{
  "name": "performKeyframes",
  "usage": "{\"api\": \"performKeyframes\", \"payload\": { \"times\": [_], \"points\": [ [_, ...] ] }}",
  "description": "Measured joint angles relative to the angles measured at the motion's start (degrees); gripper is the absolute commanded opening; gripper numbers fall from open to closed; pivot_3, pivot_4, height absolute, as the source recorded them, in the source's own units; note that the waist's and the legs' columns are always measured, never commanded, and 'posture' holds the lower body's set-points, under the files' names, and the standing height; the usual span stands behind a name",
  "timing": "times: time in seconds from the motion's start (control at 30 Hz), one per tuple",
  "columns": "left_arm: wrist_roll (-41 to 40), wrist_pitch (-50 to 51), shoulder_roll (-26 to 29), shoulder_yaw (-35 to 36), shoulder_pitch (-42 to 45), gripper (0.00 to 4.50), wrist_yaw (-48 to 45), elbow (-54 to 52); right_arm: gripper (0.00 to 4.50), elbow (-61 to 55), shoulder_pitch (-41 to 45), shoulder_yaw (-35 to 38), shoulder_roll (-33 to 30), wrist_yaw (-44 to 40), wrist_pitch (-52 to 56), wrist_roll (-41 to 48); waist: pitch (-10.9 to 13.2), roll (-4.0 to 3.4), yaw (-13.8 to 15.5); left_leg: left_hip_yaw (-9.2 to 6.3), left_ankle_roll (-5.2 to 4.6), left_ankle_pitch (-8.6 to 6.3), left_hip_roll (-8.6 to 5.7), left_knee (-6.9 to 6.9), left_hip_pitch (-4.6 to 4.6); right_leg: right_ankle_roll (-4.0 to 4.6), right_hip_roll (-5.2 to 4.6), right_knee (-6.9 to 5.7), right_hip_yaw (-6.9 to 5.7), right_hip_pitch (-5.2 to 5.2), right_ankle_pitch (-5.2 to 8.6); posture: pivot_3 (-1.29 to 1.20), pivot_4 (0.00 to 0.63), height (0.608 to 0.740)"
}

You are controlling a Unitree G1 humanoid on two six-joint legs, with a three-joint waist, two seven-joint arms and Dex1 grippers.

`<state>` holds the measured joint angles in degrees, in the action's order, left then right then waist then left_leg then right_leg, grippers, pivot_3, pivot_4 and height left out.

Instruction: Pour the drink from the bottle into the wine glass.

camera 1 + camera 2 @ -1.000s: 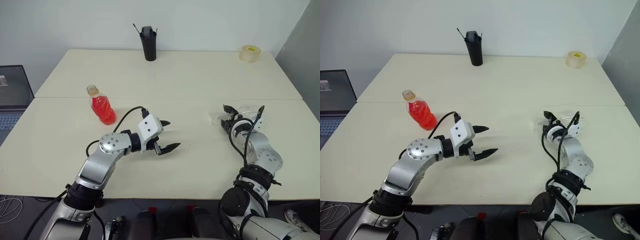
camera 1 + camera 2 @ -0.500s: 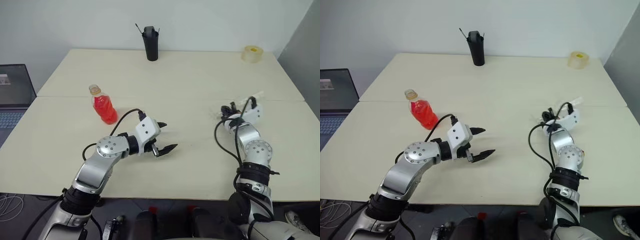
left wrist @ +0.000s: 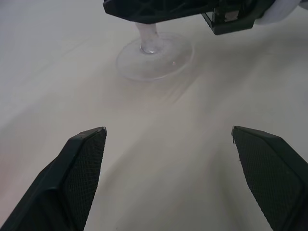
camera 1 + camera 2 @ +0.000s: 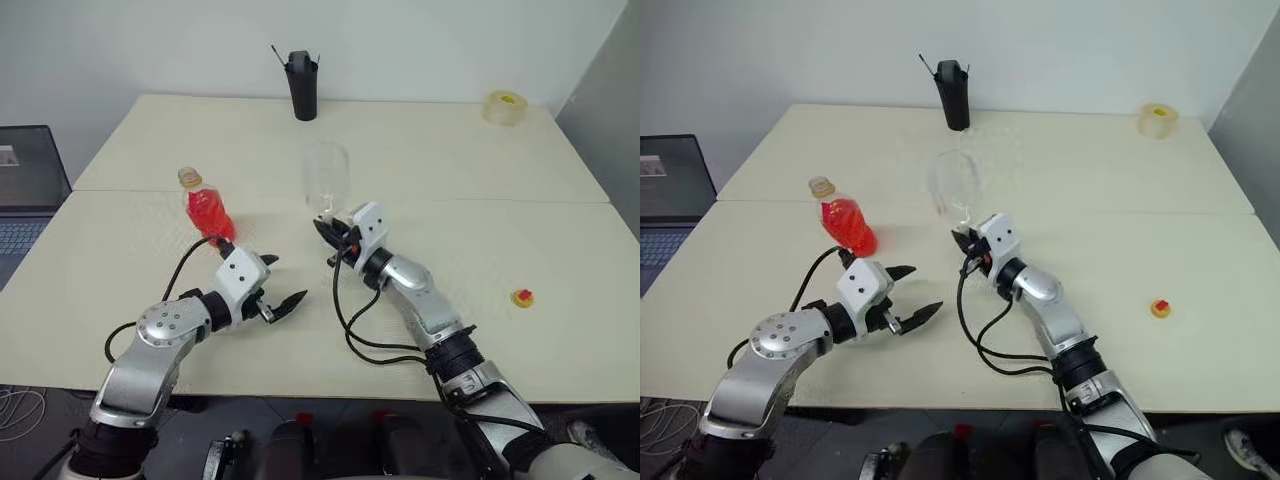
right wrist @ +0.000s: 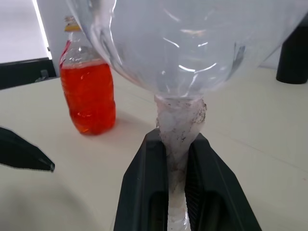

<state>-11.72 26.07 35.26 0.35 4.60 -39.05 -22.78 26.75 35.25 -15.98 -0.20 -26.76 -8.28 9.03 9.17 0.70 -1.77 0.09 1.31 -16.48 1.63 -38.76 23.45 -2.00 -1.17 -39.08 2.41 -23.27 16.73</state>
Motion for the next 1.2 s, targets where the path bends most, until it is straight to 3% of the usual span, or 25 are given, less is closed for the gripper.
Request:
{"api": "performKeyframes", "payload": {
  "times": [0.43,0.53,0.8,1.1,1.13,1.2],
  "points": [
    [-14.0,7.4,-1.6,14.3,-4.5,4.5,1.9,-7.0,0.17,7.5,-2.0,-0.4,2.2,-4.2,-5.6,-3.9,0.0,0.03,-0.1,-0.04,0.03,0.0,0.12,0.01,-0.04,0.02,-0.07,-0.07,0.01,0.0,-0.01,0.0,0.15,0.74],
    [-19.3,9.9,1.1,18.4,-5.2,4.5,0.1,-8.8,0.17,8.4,-1.8,0.6,2.2,-4.2,-6.2,-3.9,0.0,0.06,-0.1,-0.06,0.04,0.0,0.11,0.01,-0.05,0.03,-0.07,-0.07,0.0,0.0,-0.01,0.0,0.15,0.74],
    [-37.3,18.2,13.6,37.8,-7.2,4.5,-8.2,-10.4,0.17,15.1,2.0,3.0,1.8,-4.5,-8.9,-3.9,0.0,0.1,-0.2,-0.04,0.03,0.0,0.04,0.04,-0.25,0.04,0.05,-0.04,-0.05,0.17,0.01,0.0,0.15,0.74],
    [-42.3,20.1,17.8,40.8,-6.7,4.5,-9.2,-8.6,0.17,16.3,3.4,3.4,3.2,-5.4,-7.7,-5.4,0.0,0.1,-0.8,0.05,0.05,0.0,0.08,0.13,-0.42,0.08,0.07,-0.11,0.07,0.21,0.03,0.0,0.15,0.74],
    [-42.3,20.1,18.0,41.1,-6.9,4.5,-9.2,-8.3,0.89,16.2,3.5,3.5,3.3,-5.3,-7.3,-5.5,0.0,0.1,-1.0,0.04,0.05,0.0,0.08,0.14,-0.43,0.09,0.07,-0.11,0.06,0.21,0.03,0.0,0.15,0.74],
    [-42.3,20.0,18.0,41.4,-6.9,4.5,-9.1,-8.1,1.43,16.4,3.6,3.5,3.2,-5.1,-6.0,-5.7,0.0,0.1,-1.0,0.03,0.06,0.01,0.08,0.14,-0.42,0.1,0.06,-0.11,0.05,0.2,0.04,0.0,0.15,0.74]
  ]
}}
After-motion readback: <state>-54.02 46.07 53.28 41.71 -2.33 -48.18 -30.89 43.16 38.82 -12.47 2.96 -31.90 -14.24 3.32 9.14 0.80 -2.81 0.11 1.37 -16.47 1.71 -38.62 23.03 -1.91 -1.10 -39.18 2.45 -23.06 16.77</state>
